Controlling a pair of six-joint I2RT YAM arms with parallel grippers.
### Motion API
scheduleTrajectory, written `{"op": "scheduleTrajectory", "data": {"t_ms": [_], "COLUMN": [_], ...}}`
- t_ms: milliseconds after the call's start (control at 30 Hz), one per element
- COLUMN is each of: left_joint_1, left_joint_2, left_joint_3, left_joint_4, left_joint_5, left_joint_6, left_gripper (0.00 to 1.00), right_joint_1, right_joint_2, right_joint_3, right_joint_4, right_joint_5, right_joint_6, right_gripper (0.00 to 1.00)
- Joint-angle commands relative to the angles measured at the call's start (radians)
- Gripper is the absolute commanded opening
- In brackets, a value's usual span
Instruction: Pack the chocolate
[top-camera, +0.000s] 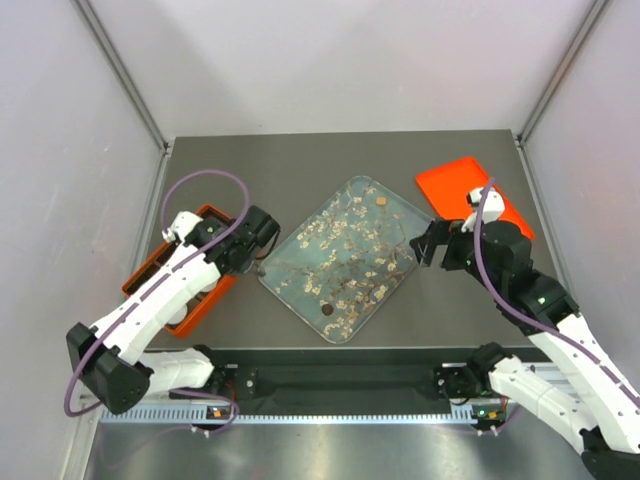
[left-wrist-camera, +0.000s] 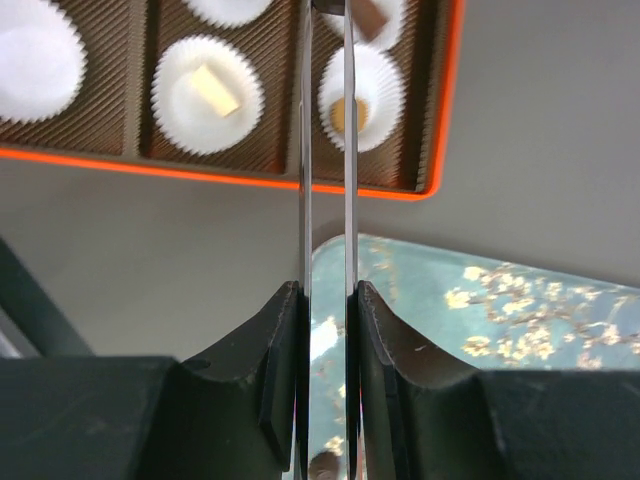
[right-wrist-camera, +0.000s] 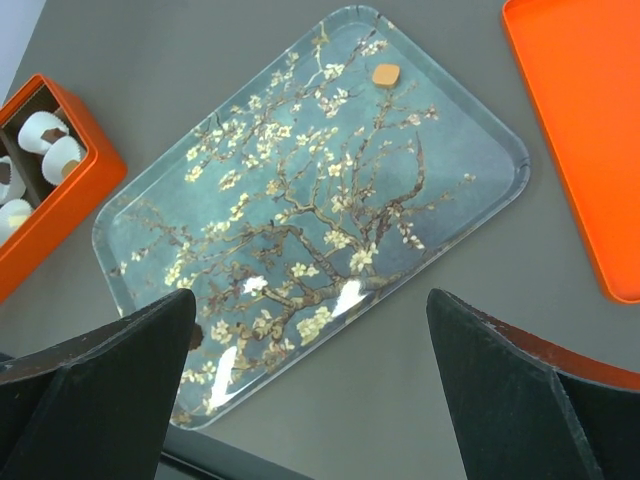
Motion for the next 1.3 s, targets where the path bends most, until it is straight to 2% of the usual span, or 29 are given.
{"op": "scheduleTrajectory", "data": {"t_ms": [0,267,367,500,600,667,800,833,867,933,967,1000,1167,1267], "left_joint_1": [0.008,0.006,0.006,0.003,0.003,0.003,-0.008,-0.011,-0.011,-0.011,-0.011,-0.011,-0.012,-0.043], "left_joint_2": [-0.036,-0.154,-0.201,-0.194,-0.148,-0.108,-0.019,-0.019,-0.024,-0.059,-0.085,-0.088,-0.001,0.054], "left_joint_3": [-0.059,-0.158,-0.15,-0.049,0.038,0.096,0.103,0.091,0.054,0.005,-0.047,-0.06,-0.031,-0.061], "left_joint_4": [-0.183,-0.183,-0.181,-0.162,-0.061,0.018,0.26,0.376,0.43,0.559,0.686,0.725,0.721,0.741], "left_joint_5": [0.066,0.175,0.165,0.026,-0.035,-0.018,0.18,0.226,0.325,0.405,0.501,0.554,0.708,0.705], "left_joint_6": [-0.047,0.037,0.079,0.217,0.449,0.563,0.926,0.977,1.022,1.13,1.168,1.216,1.218,1.22], "left_gripper": [0.0,0.0,0.0,0.0,0.0,0.0,0.0,0.0,0.0,0.0,0.0,0.0,0.0,0.02], "right_joint_1": [0.017,0.015,0.017,0.017,0.015,0.017,0.017,0.017,0.017,0.017,0.017,0.017,0.017,0.017], "right_joint_2": [0.02,0.055,0.072,0.099,0.115,0.115,0.106,0.102,0.098,0.095,0.095,0.09,0.079,0.079], "right_joint_3": [0.041,0.043,0.041,0.055,0.075,0.086,0.092,0.095,0.097,0.093,0.093,0.093,0.07,0.058], "right_joint_4": [0.047,0.045,0.042,0.038,0.038,0.036,0.035,0.033,0.03,0.032,0.032,0.032,0.035,0.036], "right_joint_5": [-0.032,-0.021,-0.01,0.004,0.005,0.007,0.02,0.024,0.028,0.03,0.028,0.027,0.021,0.024], "right_joint_6": [0.019,0.027,0.029,0.038,0.044,0.049,0.046,0.041,0.041,0.032,0.032,0.029,0.012,-0.003], "right_gripper": [0.99,0.99,0.99,0.98,0.99,0.99,0.99,1.0,1.0,1.0,1.0,1.0,1.0,1.0]}}
